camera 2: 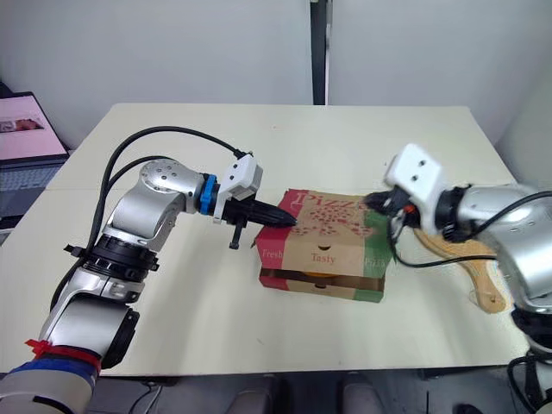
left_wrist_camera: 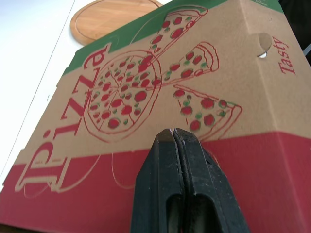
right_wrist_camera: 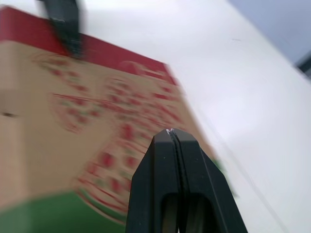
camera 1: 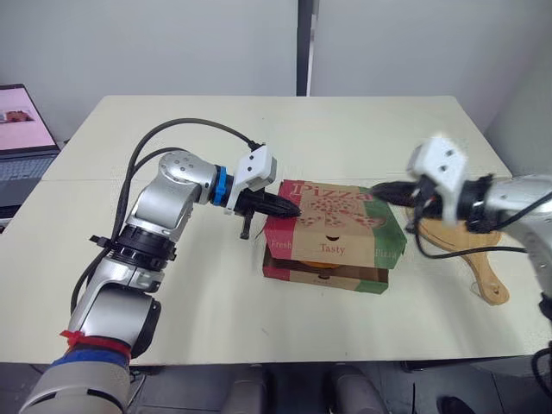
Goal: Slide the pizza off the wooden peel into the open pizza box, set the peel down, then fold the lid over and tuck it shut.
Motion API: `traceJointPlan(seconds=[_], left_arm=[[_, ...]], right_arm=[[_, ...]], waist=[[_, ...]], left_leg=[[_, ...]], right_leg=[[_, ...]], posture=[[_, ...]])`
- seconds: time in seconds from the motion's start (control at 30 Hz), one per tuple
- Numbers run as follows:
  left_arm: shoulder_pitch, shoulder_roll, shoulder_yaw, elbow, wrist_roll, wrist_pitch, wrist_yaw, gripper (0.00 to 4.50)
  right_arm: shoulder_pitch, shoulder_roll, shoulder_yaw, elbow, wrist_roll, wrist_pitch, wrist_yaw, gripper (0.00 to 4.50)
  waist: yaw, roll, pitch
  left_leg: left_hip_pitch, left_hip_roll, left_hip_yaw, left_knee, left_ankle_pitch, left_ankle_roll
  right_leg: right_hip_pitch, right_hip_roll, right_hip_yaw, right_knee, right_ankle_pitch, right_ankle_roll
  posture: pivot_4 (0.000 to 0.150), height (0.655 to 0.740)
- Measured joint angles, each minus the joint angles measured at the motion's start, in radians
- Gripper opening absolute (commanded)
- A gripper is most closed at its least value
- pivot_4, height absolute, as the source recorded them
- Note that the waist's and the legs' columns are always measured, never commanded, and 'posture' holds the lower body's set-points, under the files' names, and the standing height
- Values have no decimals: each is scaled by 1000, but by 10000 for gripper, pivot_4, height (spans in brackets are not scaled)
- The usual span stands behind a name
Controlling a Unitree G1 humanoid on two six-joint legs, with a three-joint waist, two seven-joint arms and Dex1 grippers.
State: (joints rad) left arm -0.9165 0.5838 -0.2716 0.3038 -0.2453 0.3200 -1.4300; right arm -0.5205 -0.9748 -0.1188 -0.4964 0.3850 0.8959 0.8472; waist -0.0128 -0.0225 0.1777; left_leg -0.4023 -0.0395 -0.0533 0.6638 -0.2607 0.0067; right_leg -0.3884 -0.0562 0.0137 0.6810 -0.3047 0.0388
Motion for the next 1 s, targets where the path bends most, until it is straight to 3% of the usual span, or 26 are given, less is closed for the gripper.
traceJointPlan(seconds=[0.13, 0.23, 0.63, 1.0], left_arm=[[0, -5, 1, 26, 4, -7, -1, 136], [-4, -6, 1, 52, 5, -19, -2, 136], [-22, -21, 1, 83, 8, -35, -21, 136], [-22, -40, -18, 77, 35, -47, -44, 136]], right_arm=[[245, -59, -86, -32, -19, -15, 6, 0], [343, -58, -90, -62, -21, -32, 7, 0], [381, 57, -20, -112, 19, -76, -24, 0], [393, 49, 65, -104, -53, -192, -21, 0]], waist=[[10, 0, 0], [7, 0, 0], [6, 0, 0], [5, 0, 0]], left_leg=[[0, 0, 0, 0, 0, 0], [0, 0, 2, 1, 0, 0], [1, 0, 1, 1, 0, 0], [1, 0, 1, 1, 0, 0]], right_leg=[[0, 0, 0, 0, 0, 0], [0, 1, 2, 0, 0, 0], [1, 1, 1, 1, 0, 0], [1, 1, 1, 1, 0, 0]], posture=[[1500, 7318], [1500, 7318], [1500, 7318], [1500, 7318]])
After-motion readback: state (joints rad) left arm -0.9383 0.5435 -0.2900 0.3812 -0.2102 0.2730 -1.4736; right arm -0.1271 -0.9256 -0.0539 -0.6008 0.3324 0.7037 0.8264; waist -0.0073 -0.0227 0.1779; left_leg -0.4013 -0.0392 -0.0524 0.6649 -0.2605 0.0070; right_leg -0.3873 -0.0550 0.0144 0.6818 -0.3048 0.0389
